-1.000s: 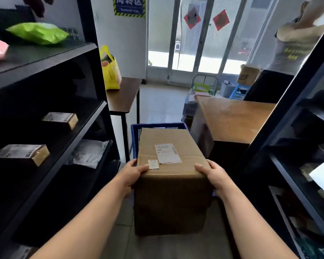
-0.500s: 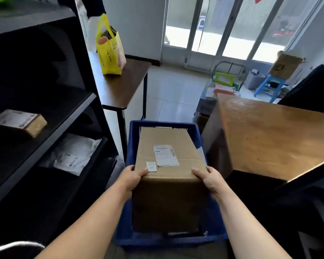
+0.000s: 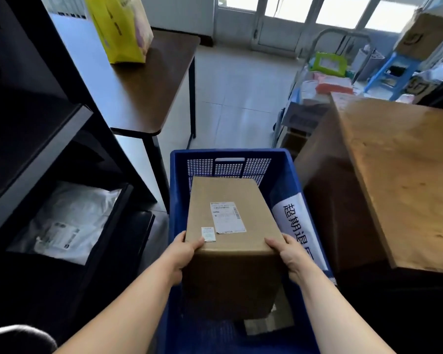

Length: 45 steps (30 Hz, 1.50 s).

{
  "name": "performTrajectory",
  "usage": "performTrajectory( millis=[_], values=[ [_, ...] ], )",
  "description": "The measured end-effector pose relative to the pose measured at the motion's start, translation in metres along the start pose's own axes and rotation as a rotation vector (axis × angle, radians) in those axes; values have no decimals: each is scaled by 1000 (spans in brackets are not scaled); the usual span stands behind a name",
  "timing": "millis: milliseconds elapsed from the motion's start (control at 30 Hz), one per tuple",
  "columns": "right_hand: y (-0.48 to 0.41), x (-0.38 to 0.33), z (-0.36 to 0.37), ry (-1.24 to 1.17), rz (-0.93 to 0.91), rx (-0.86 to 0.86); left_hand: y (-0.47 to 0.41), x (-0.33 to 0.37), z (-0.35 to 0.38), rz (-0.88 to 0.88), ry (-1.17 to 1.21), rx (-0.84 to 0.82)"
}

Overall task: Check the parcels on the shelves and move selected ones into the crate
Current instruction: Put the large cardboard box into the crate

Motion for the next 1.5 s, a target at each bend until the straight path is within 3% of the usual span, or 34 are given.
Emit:
performTrajectory(
  millis=[133, 633, 867, 1133, 1500],
  values=[
    [-51, 16, 22, 15, 49, -55, -56, -14, 2, -73, 20, 19],
    [-223, 118, 81, 93, 81, -141, -232, -96, 29, 144, 5, 239],
    [-281, 155, 108, 93, 99, -170, -292, -127, 30, 116, -21, 327],
    [-326, 180, 134, 174, 39, -102, -344, -157, 29, 74, -14, 387],
    [-335, 194, 148, 322, 118, -15, -389, -169, 25, -11, -196, 376]
  ],
)
Point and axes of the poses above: each hand's wrist, its own y-axis away from the middle knuckle, its own z-axis out of the palm, x = y × z, the point moved 3 cm from there along -y, towards the middle knuckle, and after that the axes turned 2 degrees about x, right-handed, at the moved point
